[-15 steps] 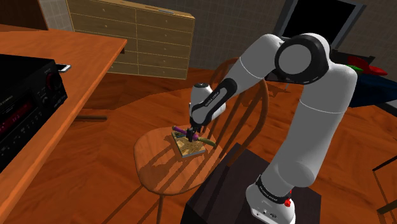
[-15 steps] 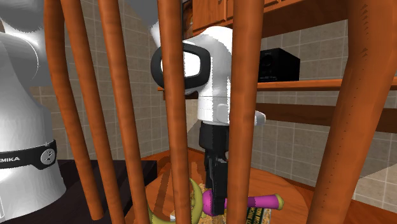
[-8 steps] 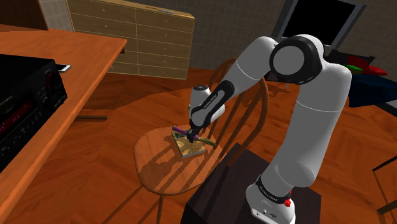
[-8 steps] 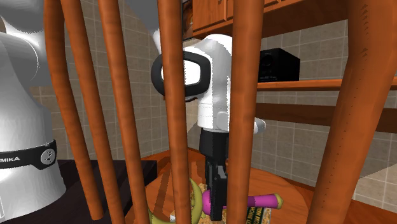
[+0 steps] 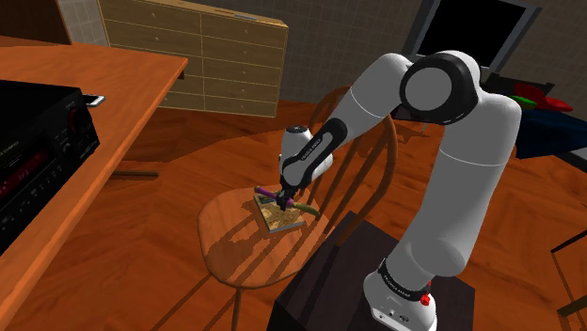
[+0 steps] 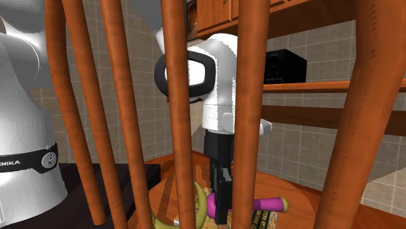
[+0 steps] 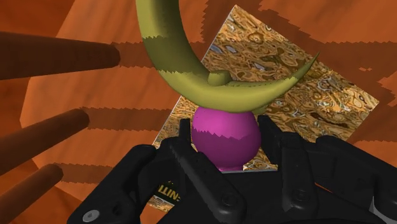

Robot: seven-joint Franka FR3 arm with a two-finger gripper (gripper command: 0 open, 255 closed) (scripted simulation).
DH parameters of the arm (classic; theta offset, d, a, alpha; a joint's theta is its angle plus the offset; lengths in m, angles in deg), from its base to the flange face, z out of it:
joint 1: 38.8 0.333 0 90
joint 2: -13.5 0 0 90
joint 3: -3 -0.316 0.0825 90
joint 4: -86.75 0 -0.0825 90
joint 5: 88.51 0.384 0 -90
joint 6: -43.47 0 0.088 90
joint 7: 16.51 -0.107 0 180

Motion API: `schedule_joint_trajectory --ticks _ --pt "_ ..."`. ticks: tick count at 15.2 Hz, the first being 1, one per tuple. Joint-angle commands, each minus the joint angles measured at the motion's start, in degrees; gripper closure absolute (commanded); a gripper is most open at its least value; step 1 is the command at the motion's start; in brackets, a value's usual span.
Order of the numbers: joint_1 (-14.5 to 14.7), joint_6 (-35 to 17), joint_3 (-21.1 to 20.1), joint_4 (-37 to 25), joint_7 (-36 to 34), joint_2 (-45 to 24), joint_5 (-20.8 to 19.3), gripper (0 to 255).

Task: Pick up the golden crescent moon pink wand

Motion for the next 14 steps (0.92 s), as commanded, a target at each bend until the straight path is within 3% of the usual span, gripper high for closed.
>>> schedule_joint_trajectory --ticks 1,14 --pt "0.1 1.2 0.1 0.2 0.0 1.3 -0.1 255" --pt "0.3 11.6 0.3 -0.1 -0.2 11.5 -0.8 255"
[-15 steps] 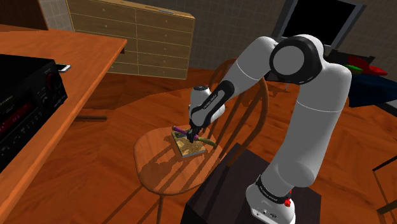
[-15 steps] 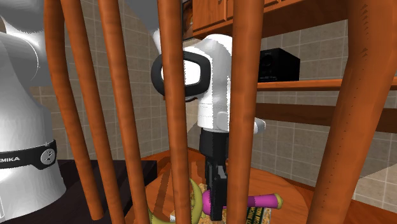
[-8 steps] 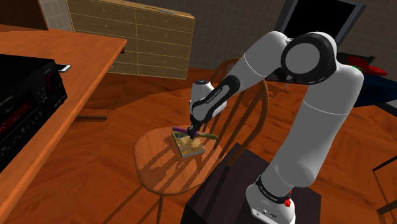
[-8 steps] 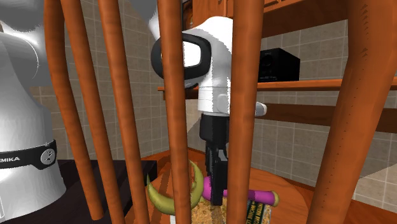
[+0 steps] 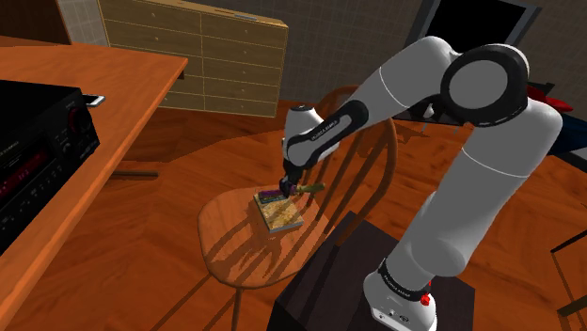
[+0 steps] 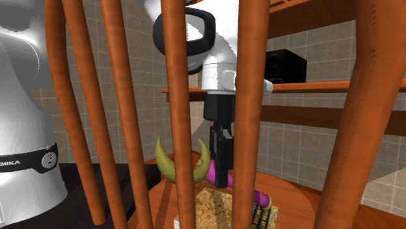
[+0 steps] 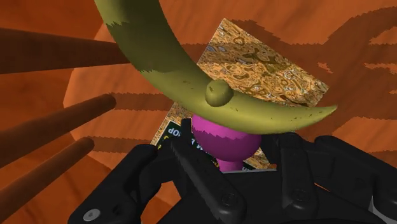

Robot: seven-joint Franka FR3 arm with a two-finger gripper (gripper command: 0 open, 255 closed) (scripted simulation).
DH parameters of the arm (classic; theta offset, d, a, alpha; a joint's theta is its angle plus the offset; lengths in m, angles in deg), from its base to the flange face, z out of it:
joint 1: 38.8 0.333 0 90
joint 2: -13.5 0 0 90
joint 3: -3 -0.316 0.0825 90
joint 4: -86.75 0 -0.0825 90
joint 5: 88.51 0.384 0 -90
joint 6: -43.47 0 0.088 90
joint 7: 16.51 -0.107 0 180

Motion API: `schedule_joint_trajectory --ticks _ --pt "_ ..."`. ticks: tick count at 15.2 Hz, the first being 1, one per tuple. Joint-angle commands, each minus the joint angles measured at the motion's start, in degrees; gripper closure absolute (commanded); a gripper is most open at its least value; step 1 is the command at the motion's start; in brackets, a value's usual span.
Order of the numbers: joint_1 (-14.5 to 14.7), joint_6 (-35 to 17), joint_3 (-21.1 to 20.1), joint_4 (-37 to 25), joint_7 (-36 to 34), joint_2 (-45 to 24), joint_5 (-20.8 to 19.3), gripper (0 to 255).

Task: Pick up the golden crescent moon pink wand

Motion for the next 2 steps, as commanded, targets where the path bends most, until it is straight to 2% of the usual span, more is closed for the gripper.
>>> schedule_joint_trajectory --ticks 1,2 --pt "0.0 0.9 0.0 -0.3 0.0 0.6 0.0 255" --pt "0.0 0.9 0.0 -0.3 0.0 0.6 0.0 255"
